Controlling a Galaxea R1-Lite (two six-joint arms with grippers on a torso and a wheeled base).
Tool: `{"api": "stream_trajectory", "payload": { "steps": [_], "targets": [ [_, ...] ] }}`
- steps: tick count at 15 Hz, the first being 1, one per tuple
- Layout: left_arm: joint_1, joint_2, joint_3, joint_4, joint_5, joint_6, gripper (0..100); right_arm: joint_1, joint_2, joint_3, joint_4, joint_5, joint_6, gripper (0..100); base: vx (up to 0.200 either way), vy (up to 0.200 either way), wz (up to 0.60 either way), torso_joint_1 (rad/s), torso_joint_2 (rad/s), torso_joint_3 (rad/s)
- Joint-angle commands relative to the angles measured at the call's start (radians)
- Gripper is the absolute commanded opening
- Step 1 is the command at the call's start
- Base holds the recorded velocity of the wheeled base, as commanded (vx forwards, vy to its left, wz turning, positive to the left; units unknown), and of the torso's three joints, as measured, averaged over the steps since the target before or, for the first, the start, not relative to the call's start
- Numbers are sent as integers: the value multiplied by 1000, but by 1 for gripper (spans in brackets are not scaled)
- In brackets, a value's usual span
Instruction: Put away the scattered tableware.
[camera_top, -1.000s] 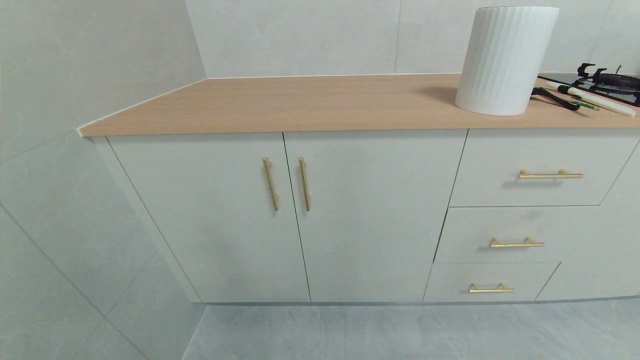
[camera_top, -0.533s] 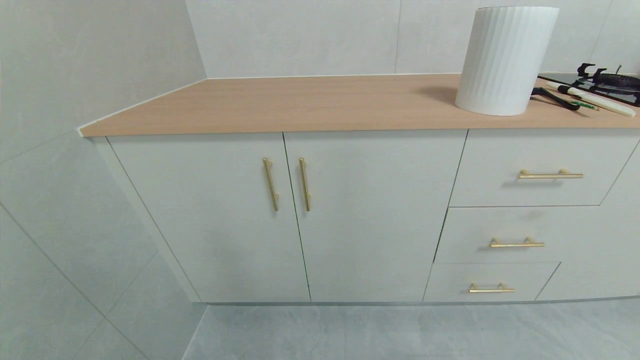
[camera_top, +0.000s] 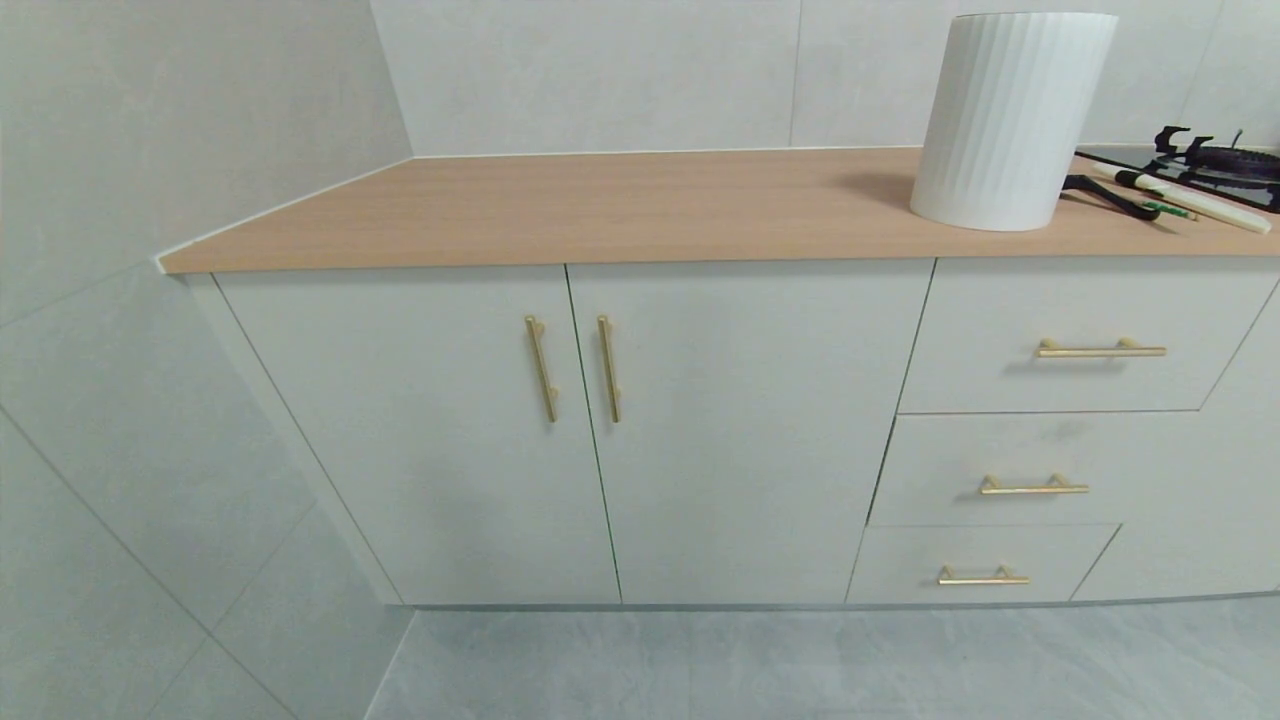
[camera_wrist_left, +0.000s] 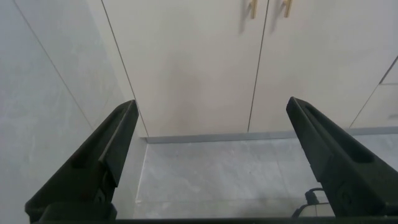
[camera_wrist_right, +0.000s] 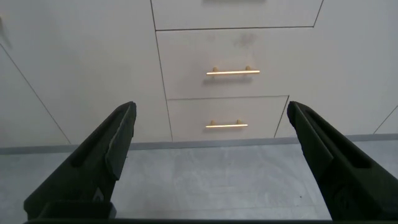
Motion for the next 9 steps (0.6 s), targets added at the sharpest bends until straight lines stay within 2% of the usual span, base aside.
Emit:
{"api": "stream_trajectory", "payload": {
  "steps": [1, 4, 8, 9],
  "targets": [
    [0, 0, 0, 1, 0, -3, 100, 0, 2, 0, 0, -1, 6, 100, 0, 0, 0, 0, 0, 0],
    [0, 0, 0, 0, 0, -14, 100, 0, 2, 0, 0, 1, 14, 100, 0, 0, 0, 0, 0, 0],
    [0, 0, 0, 0, 0, -12, 100, 0, 2, 0, 0, 1, 16, 100, 0, 0, 0, 0, 0, 0],
    [0, 0, 0, 0, 0, -14, 100, 0, 2, 0, 0, 1, 16, 100, 0, -200, 0, 7, 2, 7]
  ]
}}
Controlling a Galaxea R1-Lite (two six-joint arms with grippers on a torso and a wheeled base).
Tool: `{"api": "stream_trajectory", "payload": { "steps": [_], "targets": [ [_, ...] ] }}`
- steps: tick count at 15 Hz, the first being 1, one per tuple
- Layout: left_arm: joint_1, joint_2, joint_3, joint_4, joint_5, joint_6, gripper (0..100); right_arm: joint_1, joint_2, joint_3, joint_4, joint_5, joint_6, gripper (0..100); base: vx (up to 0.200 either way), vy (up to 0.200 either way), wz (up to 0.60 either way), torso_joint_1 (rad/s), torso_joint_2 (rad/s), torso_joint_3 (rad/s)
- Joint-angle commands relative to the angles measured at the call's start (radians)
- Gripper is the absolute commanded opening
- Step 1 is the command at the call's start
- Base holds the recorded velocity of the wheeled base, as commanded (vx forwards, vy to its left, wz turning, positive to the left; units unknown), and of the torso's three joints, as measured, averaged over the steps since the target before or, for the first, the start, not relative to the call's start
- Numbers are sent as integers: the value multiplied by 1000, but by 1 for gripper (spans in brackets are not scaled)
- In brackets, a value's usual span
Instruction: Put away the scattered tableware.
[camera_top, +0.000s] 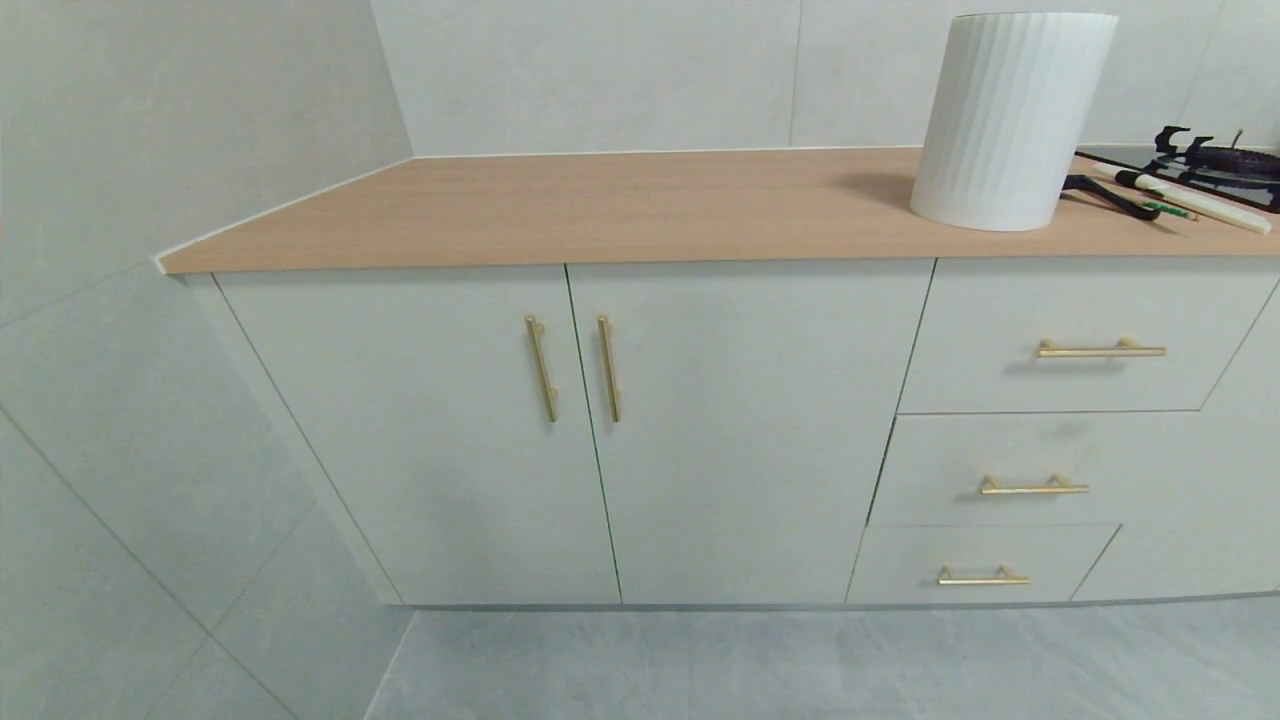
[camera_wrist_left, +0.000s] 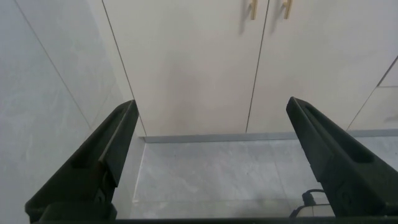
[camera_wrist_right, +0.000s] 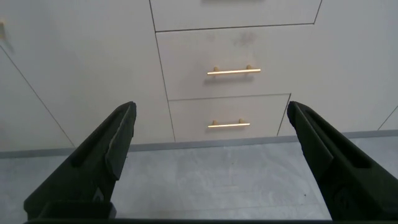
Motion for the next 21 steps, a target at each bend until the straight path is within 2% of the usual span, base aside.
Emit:
{"api": "stream_trajectory", "payload": {
  "steps": [1, 14, 21],
  "targets": [
    [0, 1, 0, 0, 0, 0, 100, 0, 2, 0, 0, -1, 0, 100, 0, -200, 0, -2, -2, -2],
    [0, 1, 0, 0, 0, -3, 100, 0, 2, 0, 0, -1, 4, 100, 0, -200, 0, 4, 2, 2],
    [0, 1, 0, 0, 0, -3, 100, 0, 2, 0, -2, -1, 6, 100, 0, 0, 0, 0, 0, 0]
  ]
}}
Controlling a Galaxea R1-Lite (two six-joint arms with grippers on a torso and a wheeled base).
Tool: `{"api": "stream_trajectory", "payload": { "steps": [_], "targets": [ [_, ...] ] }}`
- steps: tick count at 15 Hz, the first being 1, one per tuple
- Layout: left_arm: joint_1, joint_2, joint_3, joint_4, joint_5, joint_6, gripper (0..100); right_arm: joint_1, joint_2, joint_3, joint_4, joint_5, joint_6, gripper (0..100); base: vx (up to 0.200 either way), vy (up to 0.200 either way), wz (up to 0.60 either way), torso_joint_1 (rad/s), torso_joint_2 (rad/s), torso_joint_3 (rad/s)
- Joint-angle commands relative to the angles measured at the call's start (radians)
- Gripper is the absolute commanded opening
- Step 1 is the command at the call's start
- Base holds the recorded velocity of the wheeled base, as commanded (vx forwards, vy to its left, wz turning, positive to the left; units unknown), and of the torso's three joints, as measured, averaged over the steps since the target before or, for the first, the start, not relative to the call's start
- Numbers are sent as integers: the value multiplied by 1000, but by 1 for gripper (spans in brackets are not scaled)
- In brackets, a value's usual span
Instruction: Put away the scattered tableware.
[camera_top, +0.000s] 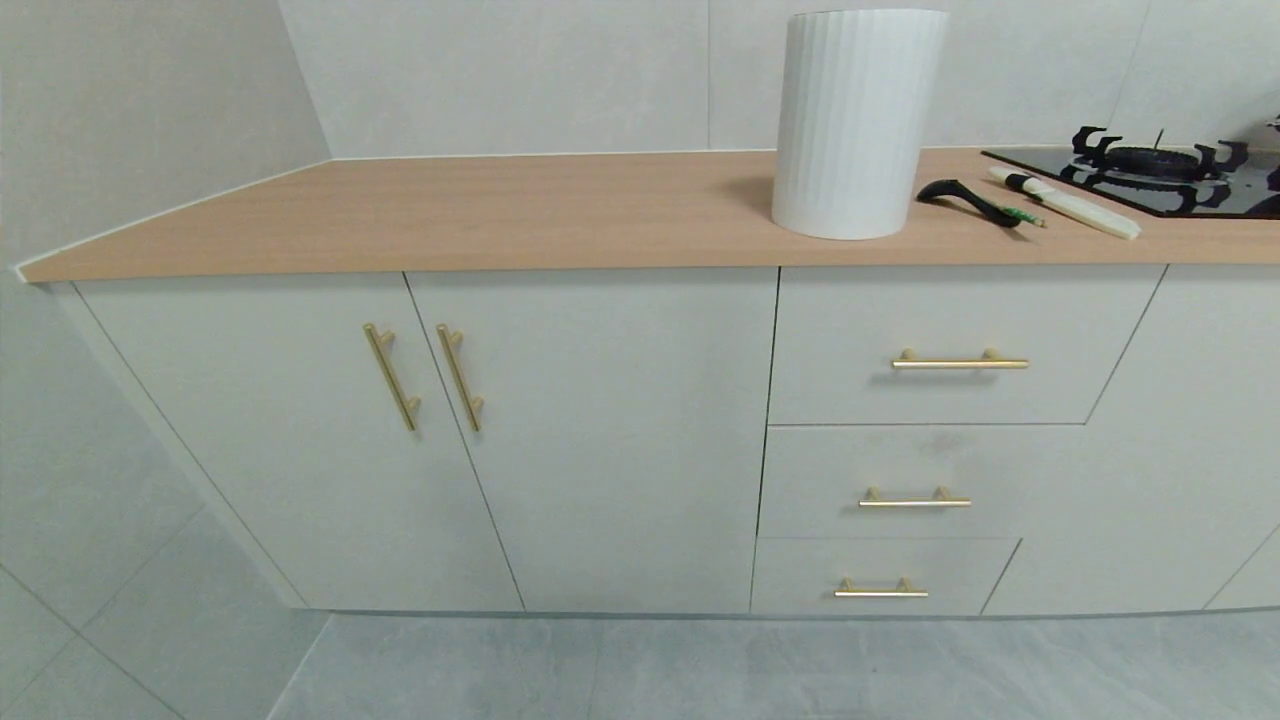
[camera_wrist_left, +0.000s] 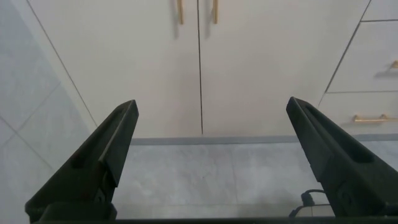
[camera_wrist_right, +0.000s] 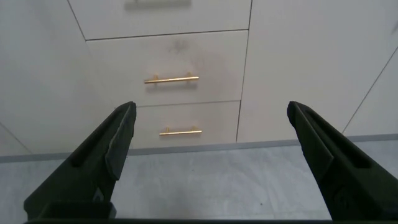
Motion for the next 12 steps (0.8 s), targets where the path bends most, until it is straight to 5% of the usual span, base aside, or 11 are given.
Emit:
{"api": "stream_trajectory", "payload": {
  "steps": [1, 3, 8, 12],
  "targets": [
    [0, 1, 0, 0, 0, 0, 100, 0, 2, 0, -1, 0, 0, 100, 0, 0, 0, 0, 0, 0],
    [0, 1, 0, 0, 0, 0, 100, 0, 2, 0, 0, 0, 0, 100, 0, 0, 0, 0, 0, 0],
    [0, 1, 0, 0, 2, -1, 100, 0, 2, 0, -1, 0, 0, 100, 200, 0, 0, 1, 2, 1],
    [0, 1, 0, 0, 2, -3, 100, 0, 2, 0, 0, 0, -6, 100, 0, 0, 0, 0, 0, 0]
  ]
}}
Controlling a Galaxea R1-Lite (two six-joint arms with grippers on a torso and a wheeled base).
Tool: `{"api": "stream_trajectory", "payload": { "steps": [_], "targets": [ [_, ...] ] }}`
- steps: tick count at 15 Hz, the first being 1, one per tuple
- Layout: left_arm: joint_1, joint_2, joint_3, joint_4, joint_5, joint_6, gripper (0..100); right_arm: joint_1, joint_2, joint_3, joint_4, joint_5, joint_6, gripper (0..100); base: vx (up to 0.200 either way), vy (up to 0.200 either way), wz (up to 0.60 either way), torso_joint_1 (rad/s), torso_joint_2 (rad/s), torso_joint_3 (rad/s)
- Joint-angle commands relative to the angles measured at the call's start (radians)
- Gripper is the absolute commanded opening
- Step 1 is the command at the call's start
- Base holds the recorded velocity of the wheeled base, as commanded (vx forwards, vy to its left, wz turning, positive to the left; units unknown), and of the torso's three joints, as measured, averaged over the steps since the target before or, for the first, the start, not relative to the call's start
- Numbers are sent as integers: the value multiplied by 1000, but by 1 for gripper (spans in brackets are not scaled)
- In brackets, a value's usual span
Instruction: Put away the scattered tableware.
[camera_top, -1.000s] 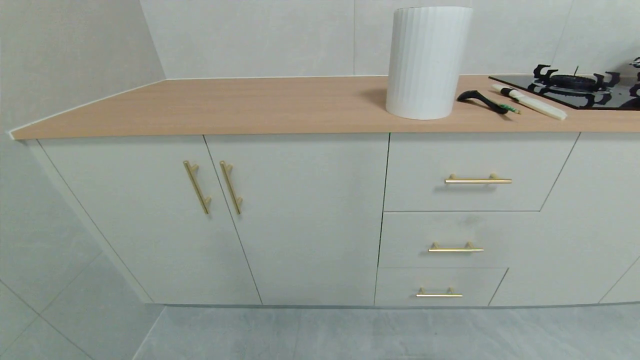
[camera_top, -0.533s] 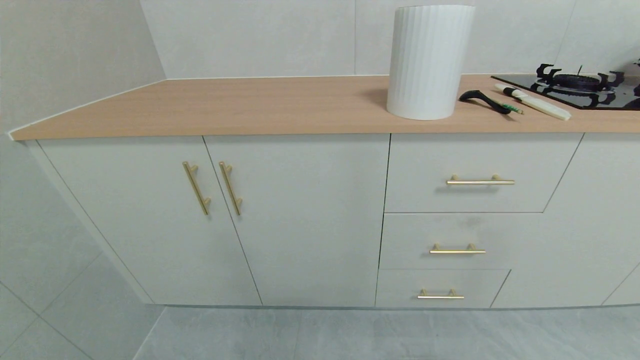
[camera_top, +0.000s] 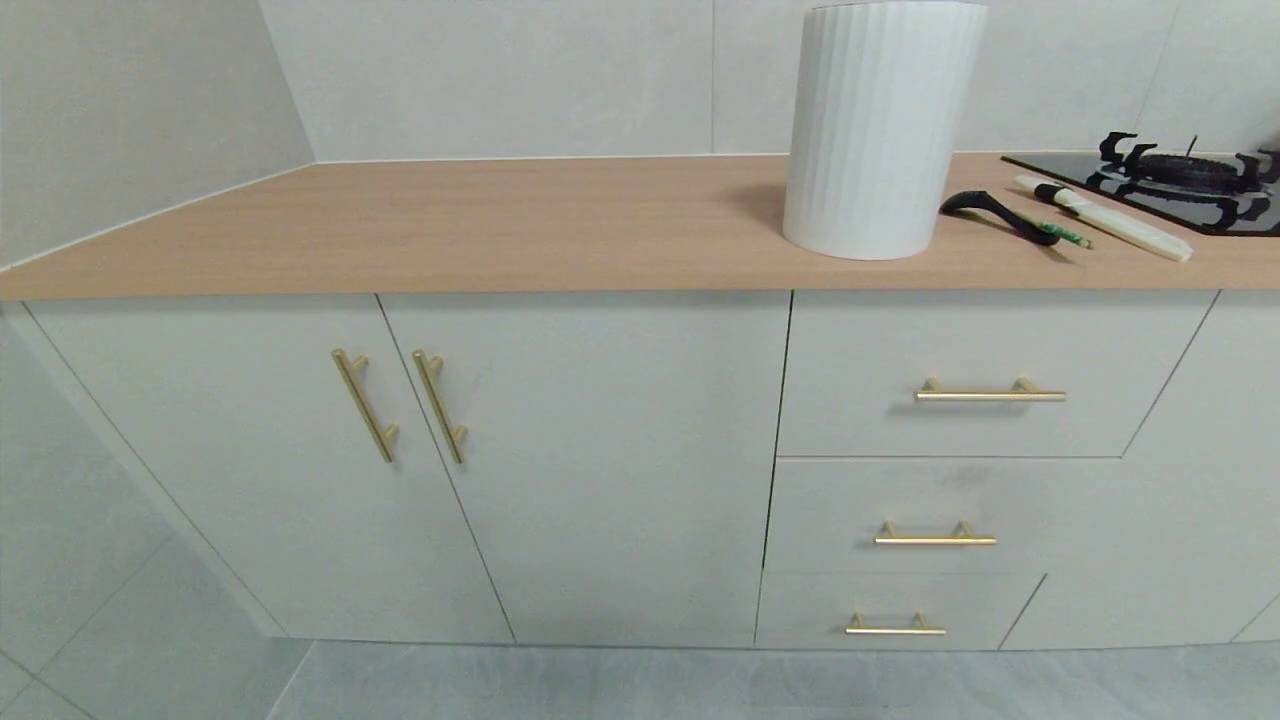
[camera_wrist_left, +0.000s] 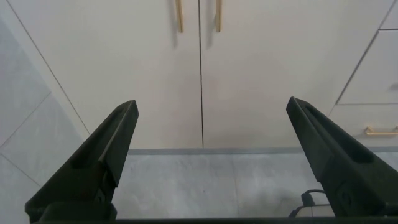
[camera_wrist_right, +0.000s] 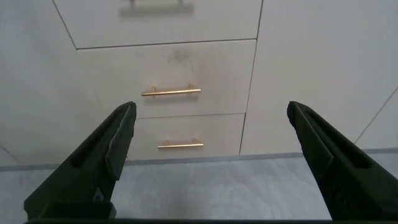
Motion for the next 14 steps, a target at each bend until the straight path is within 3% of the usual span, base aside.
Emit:
{"api": "stream_trajectory", "payload": {
  "steps": [1, 9, 12, 14],
  "targets": [
    [1, 1, 0, 0, 0, 1, 100, 0, 2, 0, 1, 0, -3, 100, 0, 0, 0, 0, 0, 0],
    [1, 1, 0, 0, 0, -1, 100, 0, 2, -2, 0, 16, -52, 100, 0, 0, 0, 0, 0, 0],
    [1, 1, 0, 0, 0, 1, 100, 12, 55, -181, 4, 79, 15, 100, 0, 0, 0, 0, 0, 0],
    [1, 1, 0, 0, 0, -1, 100, 29, 186, -230, 20, 107, 15, 100, 0, 0, 0, 0, 0, 0]
  ]
}}
